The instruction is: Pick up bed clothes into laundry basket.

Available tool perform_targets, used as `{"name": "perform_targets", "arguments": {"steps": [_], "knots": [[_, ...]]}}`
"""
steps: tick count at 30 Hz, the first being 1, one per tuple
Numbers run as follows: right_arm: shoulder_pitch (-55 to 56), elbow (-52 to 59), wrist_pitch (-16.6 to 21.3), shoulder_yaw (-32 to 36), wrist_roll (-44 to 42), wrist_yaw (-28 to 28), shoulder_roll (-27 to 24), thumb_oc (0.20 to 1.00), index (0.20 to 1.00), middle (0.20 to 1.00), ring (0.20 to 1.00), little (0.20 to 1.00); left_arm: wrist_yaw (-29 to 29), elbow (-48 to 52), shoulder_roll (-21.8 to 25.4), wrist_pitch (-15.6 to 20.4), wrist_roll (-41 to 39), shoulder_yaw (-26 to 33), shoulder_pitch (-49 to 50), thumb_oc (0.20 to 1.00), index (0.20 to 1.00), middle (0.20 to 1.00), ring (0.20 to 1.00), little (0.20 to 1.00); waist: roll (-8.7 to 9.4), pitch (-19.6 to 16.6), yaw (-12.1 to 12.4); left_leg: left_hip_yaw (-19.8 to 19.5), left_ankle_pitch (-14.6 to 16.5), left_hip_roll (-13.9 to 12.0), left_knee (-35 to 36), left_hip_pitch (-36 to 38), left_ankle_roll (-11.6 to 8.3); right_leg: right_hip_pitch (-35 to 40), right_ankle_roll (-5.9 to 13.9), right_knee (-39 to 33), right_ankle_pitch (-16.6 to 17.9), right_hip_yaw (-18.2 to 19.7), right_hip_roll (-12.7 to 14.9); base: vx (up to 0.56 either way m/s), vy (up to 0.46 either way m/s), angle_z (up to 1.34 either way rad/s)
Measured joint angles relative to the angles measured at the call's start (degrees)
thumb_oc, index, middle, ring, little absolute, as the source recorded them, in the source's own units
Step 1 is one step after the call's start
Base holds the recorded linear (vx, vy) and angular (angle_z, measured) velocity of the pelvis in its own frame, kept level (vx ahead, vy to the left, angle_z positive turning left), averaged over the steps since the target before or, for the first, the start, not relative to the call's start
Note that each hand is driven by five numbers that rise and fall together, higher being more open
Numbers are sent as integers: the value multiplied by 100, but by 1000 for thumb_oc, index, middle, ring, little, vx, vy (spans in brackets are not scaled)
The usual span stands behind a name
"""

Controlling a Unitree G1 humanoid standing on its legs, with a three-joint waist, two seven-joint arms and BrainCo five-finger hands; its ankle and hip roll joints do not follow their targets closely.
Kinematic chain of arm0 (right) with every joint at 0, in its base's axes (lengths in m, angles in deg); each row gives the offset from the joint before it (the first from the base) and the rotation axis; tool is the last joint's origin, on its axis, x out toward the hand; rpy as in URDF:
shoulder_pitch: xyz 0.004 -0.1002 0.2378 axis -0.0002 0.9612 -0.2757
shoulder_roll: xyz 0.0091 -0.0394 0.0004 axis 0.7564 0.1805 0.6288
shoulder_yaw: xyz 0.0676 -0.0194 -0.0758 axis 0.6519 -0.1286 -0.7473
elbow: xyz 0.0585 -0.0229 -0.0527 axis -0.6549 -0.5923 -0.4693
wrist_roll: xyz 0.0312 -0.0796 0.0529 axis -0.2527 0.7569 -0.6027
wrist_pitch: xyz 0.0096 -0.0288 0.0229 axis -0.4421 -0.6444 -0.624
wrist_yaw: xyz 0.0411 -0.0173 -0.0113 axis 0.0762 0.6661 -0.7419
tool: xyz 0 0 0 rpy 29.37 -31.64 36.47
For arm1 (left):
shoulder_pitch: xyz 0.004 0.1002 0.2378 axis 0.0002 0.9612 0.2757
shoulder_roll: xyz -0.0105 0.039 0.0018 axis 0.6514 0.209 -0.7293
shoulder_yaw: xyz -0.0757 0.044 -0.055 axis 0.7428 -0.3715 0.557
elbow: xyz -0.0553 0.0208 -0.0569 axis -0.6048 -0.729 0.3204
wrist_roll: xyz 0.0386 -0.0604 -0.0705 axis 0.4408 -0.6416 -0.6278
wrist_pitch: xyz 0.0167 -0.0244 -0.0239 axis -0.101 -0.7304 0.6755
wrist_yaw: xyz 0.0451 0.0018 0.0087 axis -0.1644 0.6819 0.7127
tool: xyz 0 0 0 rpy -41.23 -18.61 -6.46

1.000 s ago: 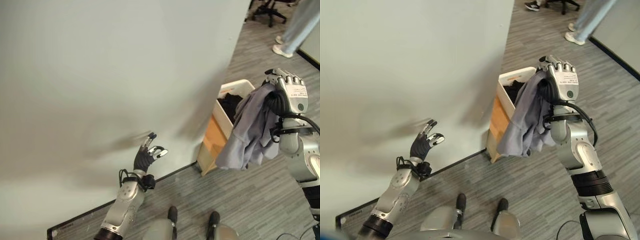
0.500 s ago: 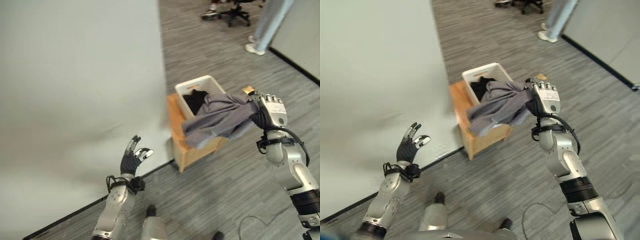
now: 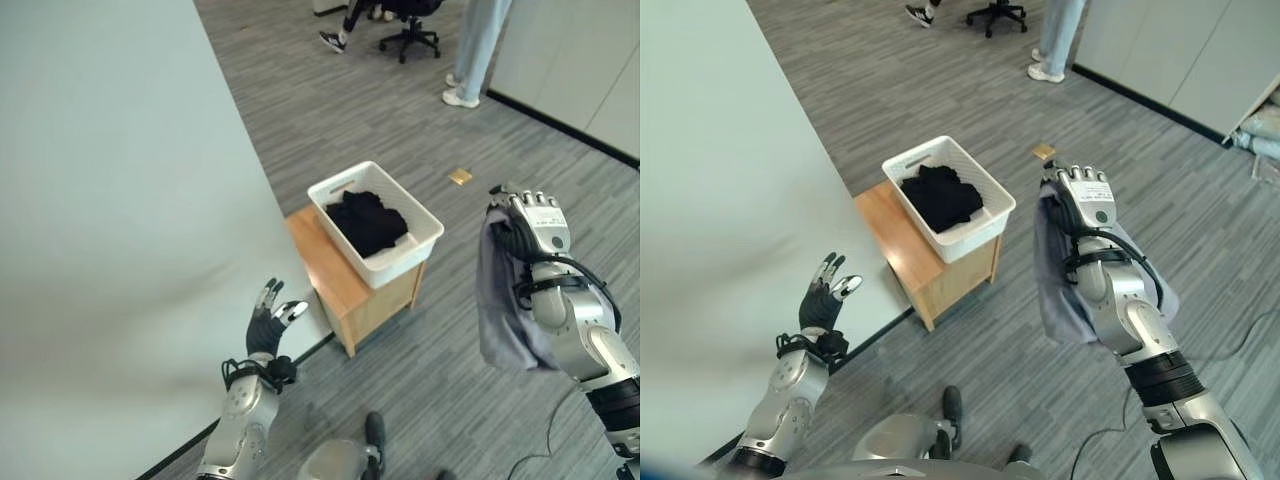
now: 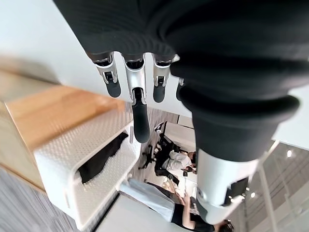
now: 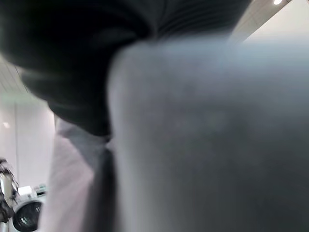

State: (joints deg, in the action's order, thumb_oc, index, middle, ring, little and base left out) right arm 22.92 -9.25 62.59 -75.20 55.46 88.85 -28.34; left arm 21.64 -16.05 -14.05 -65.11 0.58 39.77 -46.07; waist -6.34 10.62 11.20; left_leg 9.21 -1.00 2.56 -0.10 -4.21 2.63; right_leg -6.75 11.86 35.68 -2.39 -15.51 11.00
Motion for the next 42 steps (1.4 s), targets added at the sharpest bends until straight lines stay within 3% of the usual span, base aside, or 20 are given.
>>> {"name": "perform_targets", "arguments": {"steps": [1,3,6,7,8,10,12,13,14,16,17,18,20,22,24,26,28,30,34,42], "knots": [[32,51,6,-41,1,-9,74,200,200,200,200,200,-4,-11,152,-3,0,-57,-19,1000,1000,1000,1000,1000,57,-1,-355,-318,-4,71,43,51,125,-433,77,788,-29,522,-87,221,-112,153],[-11,100,40,-23,1,-12,-14,200,200,200,200,200,-40,0,241,10,9,-75,-56,1000,1000,1000,1000,1000,33,28,-289,-487,47,130,170,191,156,-755,-30,666,-95,675,-80,218,-130,93],[-48,202,55,149,-1,-10,-78,200,200,200,200,200,-39,20,322,10,9,-102,-95,1000,1000,1000,1000,1000,-47,89,-324,-1067,42,292,132,244,153,-703,-360,-790,-287,696,-126,246,-204,99],[-51,203,61,154,-2,-13,-89,200,200,200,200,200,-41,23,340,10,9,-106,-125,1000,1000,1000,1000,1000,-51,86,-336,-1217,62,300,152,256,178,-574,-460,-1707,-254,857,-225,281,-275,100],[-74,202,68,167,-3,-14,-89,200,200,200,200,200,-44,44,371,10,10,-102,-140,1000,1000,1000,1000,1000,-32,94,-322,-1299,28,300,222,302,227,-435,-521,-2581,-132,847,-272,431,-329,100],[-103,185,61,192,-1,-4,-82,200,200,200,200,200,-47,-56,398,9,22,-110,-162,1000,1000,1000,1000,1000,31,113,-458,-1774,178,286,220,434,194,-198,-404,-4224,607,840,-325,404,-323,102],[-239,41,33,149,2,2,-58,200,200,200,200,200,-88,-63,457,5,26,-111,-173,1000,1000,1000,1000,1000,170,149,-490,-1790,209,284,367,716,209,-164,-438,-4212,944,589,-215,260,-269,54],[-261,-69,33,123,1,3,23,200,200,200,200,200,-132,-44,474,15,27,-69,-68,1000,1000,1000,1000,1000,381,127,-378,-1821,307,337,461,998,158,33,-467,-4200,1056,461,-120,252,-277,58],[-241,-433,9,14,-3,37,228,200,200,200,200,200,-169,-121,360,4,25,-6,126,1000,1000,1000,1000,1000,617,-61,-393,-2097,681,289,224,1272,-79,619,-552,-4183,1242,326,-132,181,-296,58],[-309,-506,-15,-33,-4,22,198,200,200,200,200,200,-210,-79,329,2,28,-155,145,1000,1000,1000,1000,1000,590,-108,-376,-1892,834,126,-191,1138,-320,706,-707,-4182,1148,236,-324,90,-222,53],[-391,-545,-67,11,-17,49,251,200,200,200,200,200,-216,-113,239,-1,27,-150,88,1000,1000,1000,1000,1000,661,-67,-333,-1817,933,194,-1156,603,-432,715,-821,-4186,1062,110,-351,35,-132,60],[-509,-561,-151,4,-69,26,268,200,200,200,200,200,-208,-215,164,-5,28,-158,-79,1000,1000,1000,1000,1000,777,34,-253,-1465,974,224,-2819,-492,-609,827,-1007,-4178,939,1,-264,63,-137,62],[-576,-610,-147,7,-71,39,209,200,200,200,200,200,-220,-206,241,-32,25,-156,-64,1000,1000,1000,1000,1000,853,125,-226,-1029,984,-49,-2498,-770,-574,1049,-1114,-4180,732,-103,-298,154,-44,44],[-604,-736,-145,41,-69,83,102,200,200,200,200,200,-201,-176,286,-90,18,-103,44,1000,1000,1000,1000,1000,711,112,-145,-968,741,-210,-1317,-739,-399,1276,-947,-4186,508,-141,-452,256,-4,12],[-569,-825,-150,138,-67,115,-66,200,200,200,200,200,-206,-157,283,-122,10,-103,156,1000,1000,1000,1000,1000,557,95,-232,-920,439,-237,-520,-513,-367,1378,-883,-4214,414,-214,-509,150,23,2],[-483,-854,-211,294,-66,135,-102,200,200,200,200,200,-165,-157,279,-127,1,-94,276,1000,1000,1000,1000,1000,445,31,-379,-751,267,-237,-332,-212,-271,1502,-854,-4214,276,-238,-523,159,35,0],[-447,-937,-274,360,-67,136,-131,200,200,200,200,200,-161,-169,286,-128,-4,44,441,1000,1000,1000,1000,1000,358,-21,-473,-693,-302,-180,-64,-46,-217,1615,-709,-4192,243,-156,-489,111,39,-14],[-440,-935,-315,354,-67,136,-97,200,200,200,200,200,-164,-160,379,-179,-3,67,440,1000,1000,1000,1000,1000,524,-22,-466,-655,-411,-4,319,160,-124,1612,-635,-4211,217,-123,-316,79,45,-4],[-443,-933,-313,318,-67,128,24,200,200,200,200,200,-225,-160,400,-224,-9,18,479,1000,1000,1000,1000,1000,539,-29,-313,-666,-474,115,509,278,-33,1642,-605,-4190,264,-156,-203,30,40,9],[-505,-930,-311,167,-67,126,139,200,200,200,200,200,-248,-156,399,-223,-56,1,470,1000,1000,1000,1000,1000,556,-22,-97,-868,-446,126,535,328,-74,1795,-542,-4185,266,-384,-255,4,34,13]]}}
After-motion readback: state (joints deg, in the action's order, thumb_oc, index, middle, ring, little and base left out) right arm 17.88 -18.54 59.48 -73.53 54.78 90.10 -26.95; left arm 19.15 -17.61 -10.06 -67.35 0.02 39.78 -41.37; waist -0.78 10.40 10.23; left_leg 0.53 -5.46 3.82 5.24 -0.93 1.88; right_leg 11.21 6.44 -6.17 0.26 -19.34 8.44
